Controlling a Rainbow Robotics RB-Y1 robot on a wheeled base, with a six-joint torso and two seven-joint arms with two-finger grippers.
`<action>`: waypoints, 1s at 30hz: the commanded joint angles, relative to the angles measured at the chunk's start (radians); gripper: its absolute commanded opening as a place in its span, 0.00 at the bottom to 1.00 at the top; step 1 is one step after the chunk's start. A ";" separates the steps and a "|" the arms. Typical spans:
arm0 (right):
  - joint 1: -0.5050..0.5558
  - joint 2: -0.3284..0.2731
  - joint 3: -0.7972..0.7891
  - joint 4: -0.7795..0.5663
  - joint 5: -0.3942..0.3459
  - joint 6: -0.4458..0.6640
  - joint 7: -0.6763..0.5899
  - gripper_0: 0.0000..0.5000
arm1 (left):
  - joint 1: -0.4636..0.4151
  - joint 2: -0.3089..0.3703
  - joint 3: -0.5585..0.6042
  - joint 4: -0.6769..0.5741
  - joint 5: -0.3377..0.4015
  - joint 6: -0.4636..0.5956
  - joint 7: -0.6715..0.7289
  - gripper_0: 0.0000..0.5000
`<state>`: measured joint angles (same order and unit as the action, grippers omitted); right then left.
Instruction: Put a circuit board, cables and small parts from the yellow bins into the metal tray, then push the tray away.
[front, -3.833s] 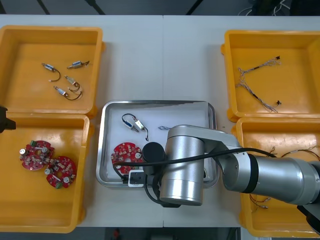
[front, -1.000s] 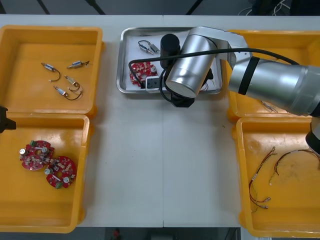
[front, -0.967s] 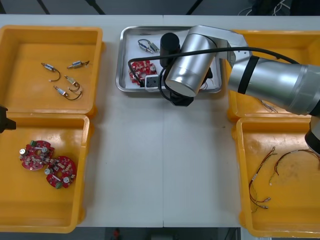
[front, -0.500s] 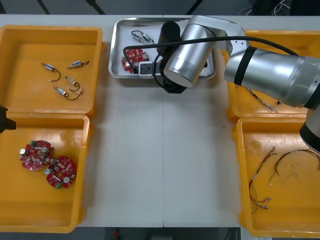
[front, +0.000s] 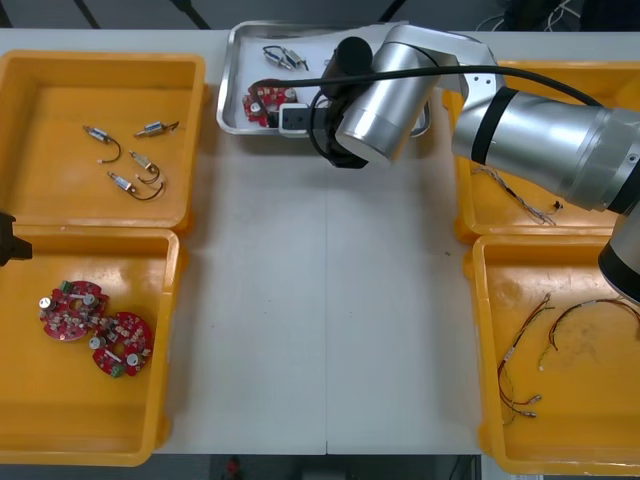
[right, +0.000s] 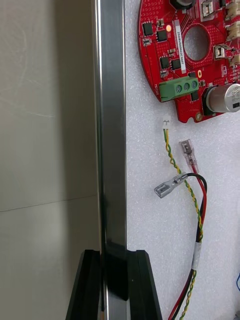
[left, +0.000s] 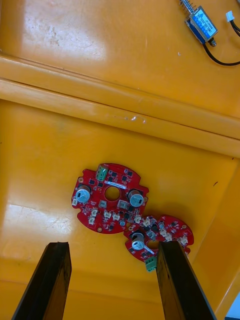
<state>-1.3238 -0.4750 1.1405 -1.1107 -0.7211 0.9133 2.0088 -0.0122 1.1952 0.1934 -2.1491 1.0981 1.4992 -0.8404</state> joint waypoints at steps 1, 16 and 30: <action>-0.067 0.019 0.010 0.019 0.012 -0.027 0.024 0.00 | 0.020 0.034 0.018 -0.021 0.006 -0.010 -0.103 1.00; -0.067 0.029 0.008 0.022 -0.077 0.067 0.039 1.00 | 0.020 0.034 0.018 -0.021 0.006 -0.010 -0.103 1.00; -0.051 -0.074 -0.188 -0.158 -0.219 0.363 0.004 1.00 | 0.020 0.034 0.018 -0.021 0.006 -0.010 -0.103 1.00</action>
<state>-1.3356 -0.4959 1.0394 -1.2269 -0.9022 1.2401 2.0095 -0.0122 1.1952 0.1934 -2.1492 1.0981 1.4992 -0.8406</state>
